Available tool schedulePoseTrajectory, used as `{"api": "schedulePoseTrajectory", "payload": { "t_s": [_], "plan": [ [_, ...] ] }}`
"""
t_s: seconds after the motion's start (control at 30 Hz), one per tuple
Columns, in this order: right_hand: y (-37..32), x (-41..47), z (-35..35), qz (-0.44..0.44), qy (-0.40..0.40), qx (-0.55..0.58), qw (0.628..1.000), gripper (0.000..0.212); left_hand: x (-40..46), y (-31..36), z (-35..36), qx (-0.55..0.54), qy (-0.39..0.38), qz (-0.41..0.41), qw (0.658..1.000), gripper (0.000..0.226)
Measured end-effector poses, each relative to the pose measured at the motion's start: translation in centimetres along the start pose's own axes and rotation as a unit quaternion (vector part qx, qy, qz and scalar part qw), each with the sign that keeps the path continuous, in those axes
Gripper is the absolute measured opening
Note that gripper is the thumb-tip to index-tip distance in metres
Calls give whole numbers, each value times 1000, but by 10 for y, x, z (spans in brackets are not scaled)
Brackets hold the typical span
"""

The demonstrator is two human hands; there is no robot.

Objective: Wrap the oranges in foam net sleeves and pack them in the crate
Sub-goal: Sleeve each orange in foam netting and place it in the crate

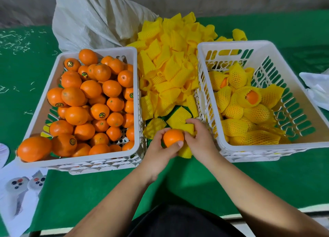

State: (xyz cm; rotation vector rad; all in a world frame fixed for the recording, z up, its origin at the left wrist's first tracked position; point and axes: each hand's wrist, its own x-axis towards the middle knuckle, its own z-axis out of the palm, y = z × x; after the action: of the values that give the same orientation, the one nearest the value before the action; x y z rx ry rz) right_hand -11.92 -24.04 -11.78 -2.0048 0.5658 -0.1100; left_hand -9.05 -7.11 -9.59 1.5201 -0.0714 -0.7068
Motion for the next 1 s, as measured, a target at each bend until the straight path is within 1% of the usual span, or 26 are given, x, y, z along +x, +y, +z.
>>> {"api": "schedulePoseTrajectory", "payload": {
  "t_s": [0.07, 0.13, 0.17, 0.23, 0.27, 0.3, 0.33, 0.37, 0.4, 0.43, 0.47, 0.5, 0.53, 0.57, 0.63, 0.7, 0.73, 0.77, 0.83, 0.9, 1.0],
  "plan": [
    [-18, 2, -4, -37, 56, 55, 996, 39, 1, 17, 6, -51, 10, 24, 998, 65],
    [-40, 1, -8, -73, 83, 79, 991, 34, 4, 38, 9, -78, 13, 61, 995, 69],
    [-51, 2, -10, -77, 86, 115, 987, 29, 7, 49, 8, -82, 15, 80, 993, 68],
    [-72, 5, -13, -48, 72, 260, 962, 22, 13, 70, 0, -70, 24, 119, 990, 66],
    [-78, 8, -15, -34, 61, 297, 952, 25, 17, 78, -7, -63, 28, 130, 989, 66],
    [-87, 10, -16, -42, 45, 308, 949, 27, 21, 85, -15, -58, 26, 133, 989, 67],
    [-92, 13, -16, -62, 41, 262, 962, 22, 25, 90, -25, -58, 17, 127, 990, 70],
    [-96, 16, -16, -75, 18, 234, 969, 7, 27, 92, -34, -67, 0, 117, 991, 72],
    [-98, 18, -13, -68, -16, 214, 974, 16, 29, 92, -43, -79, -19, 104, 991, 75],
    [-102, 19, -10, -48, -54, 212, 975, 34, 29, 91, -50, -88, -34, 92, 991, 77],
    [-103, 20, -7, -31, -88, 206, 974, 44, 28, 90, -56, -99, -47, 80, 991, 78],
    [-103, 20, -2, -22, -100, 186, 977, 44, 28, 87, -59, -118, -58, 72, 989, 79],
    [-102, 20, 3, -34, -93, 157, 983, 36, 27, 84, -62, -143, -64, 68, 985, 78],
    [-103, 21, 6, -46, -66, 141, 987, 26, 27, 82, -63, -164, -63, 71, 982, 76],
    [-101, 25, 11, -61, 23, 138, 988, 15, 28, 79, -64, -184, -43, 85, 978, 72],
    [-98, 33, 13, -66, 100, 134, 984, 16, 27, 76, -63, -191, -30, 95, 977, 70],
    [-98, 36, 14, -74, 122, 117, 983, 18, 26, 74, -63, -186, -31, 99, 977, 70],
    [-98, 39, 15, -82, 135, 86, 984, 22, 24, 73, -64, -173, -36, 103, 979, 71],
    [-101, 42, 19, -101, 141, 13, 985, 29, 21, 71, -64, -107, -55, 112, 986, 75],
    [-101, 41, 23, -108, 133, -24, 985, 29, 20, 72, -63, -40, -75, 121, 989, 72],
    [-96, 41, 20, -109, 123, -56, 985, 30, 21, 75, -67, -31, -94, 109, 989, 71]
  ]
}}
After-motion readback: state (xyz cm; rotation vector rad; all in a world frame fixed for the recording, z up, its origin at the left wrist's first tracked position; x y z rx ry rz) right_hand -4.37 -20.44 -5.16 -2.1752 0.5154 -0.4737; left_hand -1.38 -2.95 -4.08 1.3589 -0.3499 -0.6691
